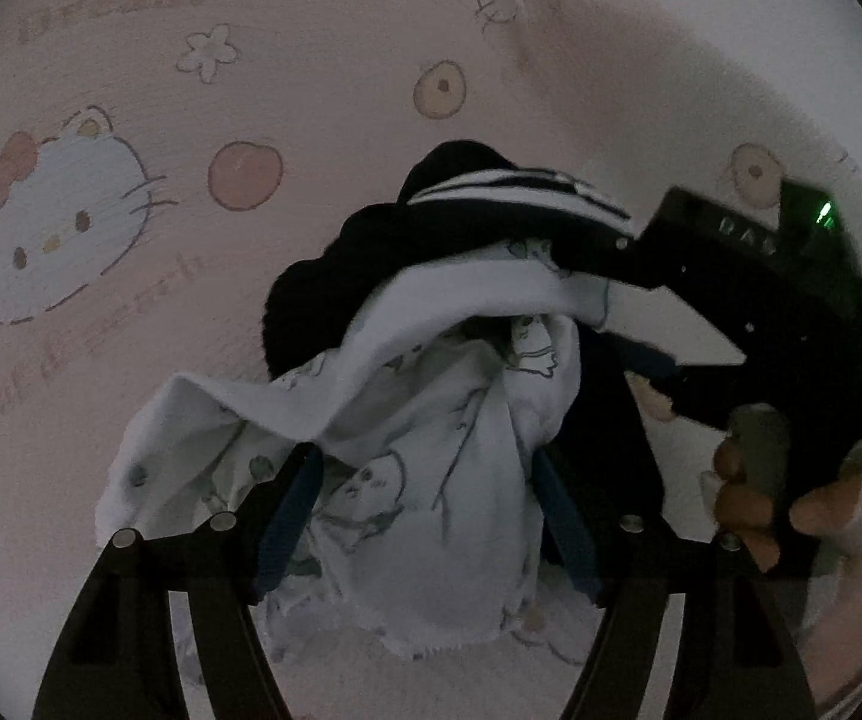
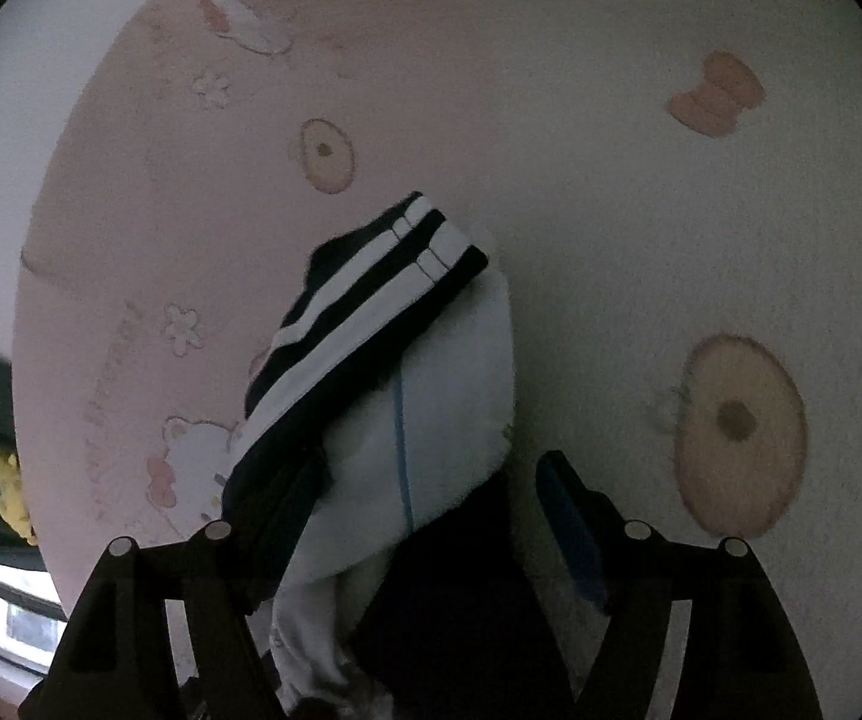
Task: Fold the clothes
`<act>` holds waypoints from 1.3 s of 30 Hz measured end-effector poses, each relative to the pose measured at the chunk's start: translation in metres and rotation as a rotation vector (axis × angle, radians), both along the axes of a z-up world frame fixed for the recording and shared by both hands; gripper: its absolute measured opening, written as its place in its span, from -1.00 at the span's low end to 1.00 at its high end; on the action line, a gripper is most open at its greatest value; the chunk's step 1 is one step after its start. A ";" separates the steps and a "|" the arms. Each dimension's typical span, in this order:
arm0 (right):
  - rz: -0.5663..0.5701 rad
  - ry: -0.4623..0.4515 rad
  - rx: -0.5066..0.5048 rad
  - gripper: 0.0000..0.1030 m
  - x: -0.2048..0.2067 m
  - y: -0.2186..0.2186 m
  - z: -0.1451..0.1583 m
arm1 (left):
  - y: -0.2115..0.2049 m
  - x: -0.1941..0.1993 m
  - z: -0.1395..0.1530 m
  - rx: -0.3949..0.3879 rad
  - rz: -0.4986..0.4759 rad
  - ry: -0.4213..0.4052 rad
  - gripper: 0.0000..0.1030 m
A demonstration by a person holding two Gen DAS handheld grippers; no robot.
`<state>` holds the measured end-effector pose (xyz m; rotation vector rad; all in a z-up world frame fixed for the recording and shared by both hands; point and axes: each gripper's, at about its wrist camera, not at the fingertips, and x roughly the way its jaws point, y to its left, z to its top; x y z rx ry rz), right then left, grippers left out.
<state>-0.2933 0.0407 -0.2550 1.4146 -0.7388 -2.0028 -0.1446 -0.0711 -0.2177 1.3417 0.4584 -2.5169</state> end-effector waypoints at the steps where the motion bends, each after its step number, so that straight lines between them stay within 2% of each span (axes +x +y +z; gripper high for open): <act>1: 0.017 0.018 0.010 0.43 0.000 -0.004 0.002 | 0.000 -0.002 -0.002 0.005 0.002 -0.002 0.37; 2: 0.035 0.050 0.030 0.42 0.001 -0.009 0.005 | -0.001 -0.003 -0.004 0.008 0.012 0.000 0.37; 3: 0.052 0.080 0.047 0.34 0.002 -0.014 0.007 | -0.003 -0.004 -0.006 0.012 0.022 0.003 0.37; 7: 0.101 0.144 0.082 -0.17 0.006 -0.029 0.010 | -0.008 -0.007 -0.013 0.006 0.073 0.016 0.36; 8: 0.109 0.151 0.084 -0.24 0.007 -0.033 0.010 | -0.009 -0.008 -0.013 0.001 0.083 0.016 0.36; 10: 0.135 0.197 0.130 -0.44 0.010 -0.041 0.011 | -0.008 -0.008 -0.015 -0.014 0.094 0.032 0.26; 12: 0.148 0.249 0.143 -0.57 0.011 -0.046 0.018 | -0.005 -0.009 -0.014 -0.033 0.083 0.041 -0.09; 14: 0.146 0.272 0.127 -0.61 0.011 -0.045 0.022 | -0.003 -0.009 -0.015 -0.042 0.070 0.053 -0.25; 15: 0.134 0.273 0.114 -0.65 0.010 -0.043 0.023 | -0.002 -0.008 -0.014 -0.045 0.070 0.062 -0.41; 16: 0.121 0.279 0.098 -0.67 0.010 -0.041 0.024 | -0.002 -0.007 -0.012 -0.035 0.067 0.081 -0.46; 20: 0.107 0.352 0.094 -0.71 0.018 -0.033 0.043 | -0.008 0.000 0.000 0.069 0.074 0.148 -0.63; 22: 0.121 0.418 0.091 -0.72 0.026 -0.032 0.059 | -0.012 0.004 0.009 0.100 0.074 0.194 -0.64; 24: 0.138 0.461 0.133 -0.72 0.035 -0.035 0.076 | -0.012 0.008 0.018 0.108 0.074 0.217 -0.65; 26: 0.166 0.437 0.152 -0.73 0.040 -0.038 0.086 | -0.011 0.012 0.026 0.120 0.072 0.230 -0.65; 29: 0.193 0.385 0.098 -0.73 0.049 -0.030 0.095 | -0.011 0.020 0.034 0.114 0.068 0.246 -0.65; 35: 0.246 0.378 0.142 -0.73 0.078 -0.048 0.111 | -0.013 0.056 0.046 0.114 0.073 0.275 -0.65; 39: 0.273 0.386 0.144 -0.73 0.109 -0.056 0.118 | -0.019 0.085 0.054 0.081 0.083 0.280 -0.65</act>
